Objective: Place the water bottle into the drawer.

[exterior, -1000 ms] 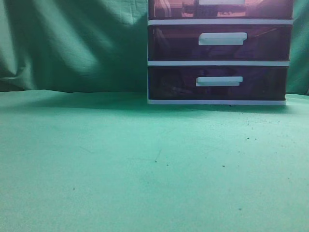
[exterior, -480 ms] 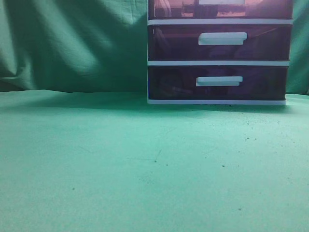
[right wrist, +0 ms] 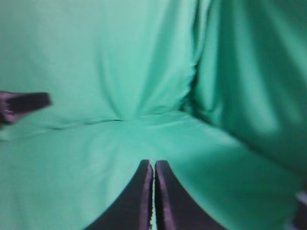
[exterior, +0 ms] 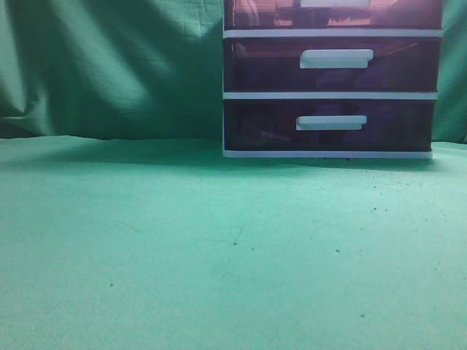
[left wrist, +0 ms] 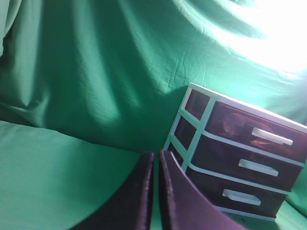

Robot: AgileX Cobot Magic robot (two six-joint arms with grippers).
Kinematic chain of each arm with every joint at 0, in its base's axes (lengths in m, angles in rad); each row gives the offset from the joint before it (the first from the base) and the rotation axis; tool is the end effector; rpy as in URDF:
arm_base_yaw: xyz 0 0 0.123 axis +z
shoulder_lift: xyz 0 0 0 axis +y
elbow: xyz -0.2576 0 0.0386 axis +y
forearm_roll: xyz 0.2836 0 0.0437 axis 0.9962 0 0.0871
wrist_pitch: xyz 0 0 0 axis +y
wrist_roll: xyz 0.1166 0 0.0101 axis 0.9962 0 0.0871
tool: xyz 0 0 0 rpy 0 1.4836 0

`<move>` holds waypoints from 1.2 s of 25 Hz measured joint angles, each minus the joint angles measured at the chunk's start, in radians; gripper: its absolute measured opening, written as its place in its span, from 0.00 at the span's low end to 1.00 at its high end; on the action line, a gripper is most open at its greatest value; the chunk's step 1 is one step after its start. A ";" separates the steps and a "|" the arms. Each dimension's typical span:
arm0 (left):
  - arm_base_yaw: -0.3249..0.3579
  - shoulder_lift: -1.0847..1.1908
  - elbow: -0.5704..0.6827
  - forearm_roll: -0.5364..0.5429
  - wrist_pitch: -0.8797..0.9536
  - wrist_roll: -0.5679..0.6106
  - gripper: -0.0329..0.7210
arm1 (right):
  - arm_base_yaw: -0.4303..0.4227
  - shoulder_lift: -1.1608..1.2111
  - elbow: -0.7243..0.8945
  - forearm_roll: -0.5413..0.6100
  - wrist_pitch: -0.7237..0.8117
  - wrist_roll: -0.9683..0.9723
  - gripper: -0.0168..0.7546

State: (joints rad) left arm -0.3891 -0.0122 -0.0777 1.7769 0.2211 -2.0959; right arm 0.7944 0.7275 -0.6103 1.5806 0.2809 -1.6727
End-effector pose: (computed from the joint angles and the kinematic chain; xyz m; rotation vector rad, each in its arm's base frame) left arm 0.1316 -0.0267 0.2527 -0.1332 1.3604 -0.4460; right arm 0.1397 0.1886 0.3303 -0.9045 1.3813 0.7650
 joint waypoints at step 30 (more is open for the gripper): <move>0.000 0.000 0.000 -0.007 0.002 0.000 0.04 | -0.417 -0.334 0.164 -1.924 0.115 1.990 0.02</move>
State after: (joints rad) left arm -0.3891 -0.0122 -0.0777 1.7694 0.2226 -2.0959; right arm 0.3770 0.3938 -0.4460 -0.3430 0.3958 0.3176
